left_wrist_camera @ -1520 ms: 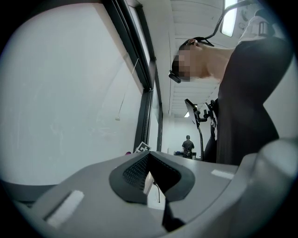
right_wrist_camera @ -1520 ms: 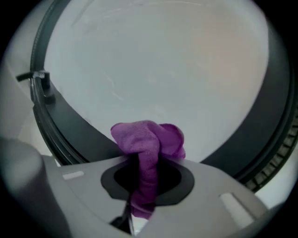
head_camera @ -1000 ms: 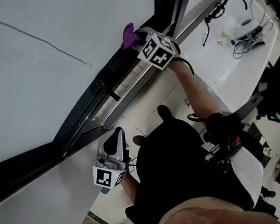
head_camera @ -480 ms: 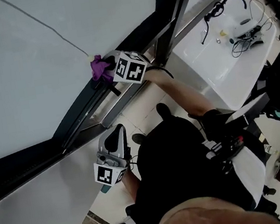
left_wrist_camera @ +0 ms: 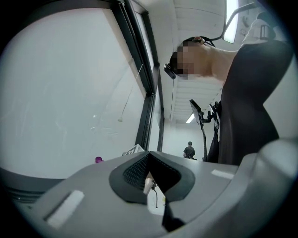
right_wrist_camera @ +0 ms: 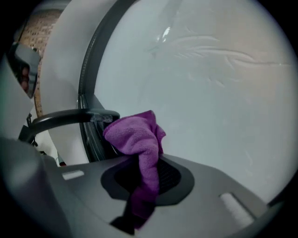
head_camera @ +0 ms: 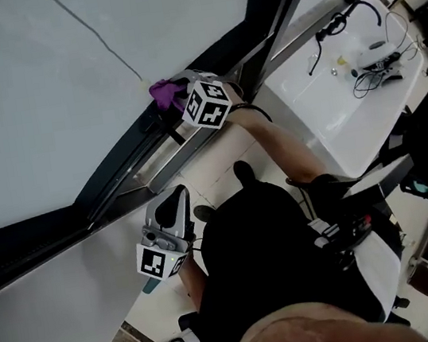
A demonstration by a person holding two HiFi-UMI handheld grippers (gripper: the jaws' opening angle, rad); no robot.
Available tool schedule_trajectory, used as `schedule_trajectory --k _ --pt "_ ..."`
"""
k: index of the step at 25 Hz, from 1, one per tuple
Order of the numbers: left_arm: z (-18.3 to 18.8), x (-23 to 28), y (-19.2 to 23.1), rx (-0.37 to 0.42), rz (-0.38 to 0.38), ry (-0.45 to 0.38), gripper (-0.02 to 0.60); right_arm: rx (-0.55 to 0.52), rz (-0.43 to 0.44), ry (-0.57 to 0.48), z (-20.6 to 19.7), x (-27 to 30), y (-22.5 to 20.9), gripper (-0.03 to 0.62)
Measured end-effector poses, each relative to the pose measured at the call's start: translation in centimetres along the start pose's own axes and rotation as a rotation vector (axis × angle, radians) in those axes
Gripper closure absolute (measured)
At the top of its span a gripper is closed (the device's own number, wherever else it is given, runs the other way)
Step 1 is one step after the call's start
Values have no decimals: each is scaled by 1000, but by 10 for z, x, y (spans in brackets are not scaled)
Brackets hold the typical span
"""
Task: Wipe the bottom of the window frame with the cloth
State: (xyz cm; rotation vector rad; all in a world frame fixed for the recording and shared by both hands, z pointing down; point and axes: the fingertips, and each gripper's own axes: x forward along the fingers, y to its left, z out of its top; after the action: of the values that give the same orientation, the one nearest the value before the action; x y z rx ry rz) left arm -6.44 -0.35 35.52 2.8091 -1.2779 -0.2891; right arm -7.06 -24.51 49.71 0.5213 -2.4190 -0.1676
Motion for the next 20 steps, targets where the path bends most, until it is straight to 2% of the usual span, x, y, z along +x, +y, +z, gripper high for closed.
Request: schedule_trajectory --k 4,5,8,10,14,17,20 --pt "2 8 -6 24 -24 5 580 -85 -153 137 -23 -5 -29 531" --pt "2 9 -6 27 -27 7 580 -109 -157 142 -23 -7 -29 531" --pt "2 13 -7 39 -34 18 581 -131 -83 58 -21 -4 -25 531" --pt "4 16 -10 50 -35 21 581 -115 -115 64 -37 -13 -50 531" --pt "0 15 -11 56 -30 42 581 -81 -294 166 -91 -47 -127 531" --pt "-1 17 -11 55 -29 41 580 -63 -454 293 -130 -75 -183 531" --pt "-1 20 -12 55 -35 39 580 -65 -565 408 -152 -89 -213 533"
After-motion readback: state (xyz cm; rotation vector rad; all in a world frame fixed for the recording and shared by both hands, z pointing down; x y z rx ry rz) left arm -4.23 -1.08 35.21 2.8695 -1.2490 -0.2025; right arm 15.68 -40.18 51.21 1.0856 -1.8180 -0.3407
